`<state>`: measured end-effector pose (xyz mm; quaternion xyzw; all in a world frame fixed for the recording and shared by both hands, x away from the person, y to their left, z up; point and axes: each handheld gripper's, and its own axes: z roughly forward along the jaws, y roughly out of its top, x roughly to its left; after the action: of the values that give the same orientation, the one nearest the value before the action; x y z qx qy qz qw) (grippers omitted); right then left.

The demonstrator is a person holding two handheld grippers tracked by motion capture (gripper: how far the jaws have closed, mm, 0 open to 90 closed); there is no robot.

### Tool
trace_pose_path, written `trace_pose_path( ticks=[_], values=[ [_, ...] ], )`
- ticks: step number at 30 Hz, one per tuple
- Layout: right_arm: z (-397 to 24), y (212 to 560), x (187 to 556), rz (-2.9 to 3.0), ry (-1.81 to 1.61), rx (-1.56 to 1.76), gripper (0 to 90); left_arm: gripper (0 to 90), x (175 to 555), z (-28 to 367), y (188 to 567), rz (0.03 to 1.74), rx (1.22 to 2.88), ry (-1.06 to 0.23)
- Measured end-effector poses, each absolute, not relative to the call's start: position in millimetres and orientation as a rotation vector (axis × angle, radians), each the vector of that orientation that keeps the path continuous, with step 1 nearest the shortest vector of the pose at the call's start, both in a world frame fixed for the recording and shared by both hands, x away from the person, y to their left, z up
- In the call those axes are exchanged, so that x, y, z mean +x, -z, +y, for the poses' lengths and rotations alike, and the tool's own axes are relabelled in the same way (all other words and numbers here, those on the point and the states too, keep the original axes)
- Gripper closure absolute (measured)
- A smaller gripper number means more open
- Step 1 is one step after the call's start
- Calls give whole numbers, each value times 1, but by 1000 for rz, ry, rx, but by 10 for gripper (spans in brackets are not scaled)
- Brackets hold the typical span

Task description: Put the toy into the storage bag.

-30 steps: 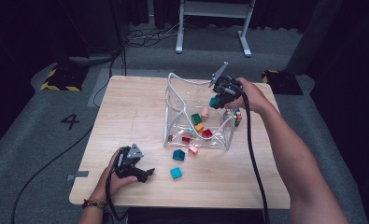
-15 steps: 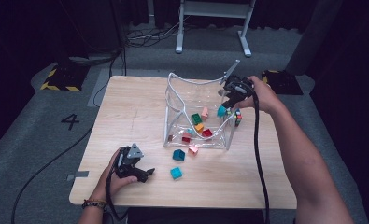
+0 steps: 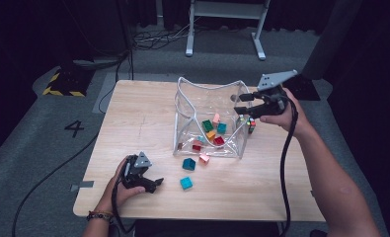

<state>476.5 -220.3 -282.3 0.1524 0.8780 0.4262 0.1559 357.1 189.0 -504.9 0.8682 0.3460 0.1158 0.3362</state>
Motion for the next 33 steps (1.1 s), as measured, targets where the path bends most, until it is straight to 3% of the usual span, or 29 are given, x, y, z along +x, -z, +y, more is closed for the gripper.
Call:
trace_pose_path(
  ticks=[6, 15, 24, 33],
  values=[
    [-229, 293, 434, 2468, -1361, 346, 467, 50, 357, 189, 505, 903, 2264, -299],
    [-229, 346, 391, 2497, -1442, 322, 436, 50, 357, 189, 505, 903, 2264, -302],
    [-183, 424, 372, 2676, -1444, 203, 416, 50, 357, 189, 505, 901, 2265, -303],
    [-127, 476, 371, 2847, -1316, 94, 401, 50, 357, 189, 505, 902, 2264, -301]
  ],
)
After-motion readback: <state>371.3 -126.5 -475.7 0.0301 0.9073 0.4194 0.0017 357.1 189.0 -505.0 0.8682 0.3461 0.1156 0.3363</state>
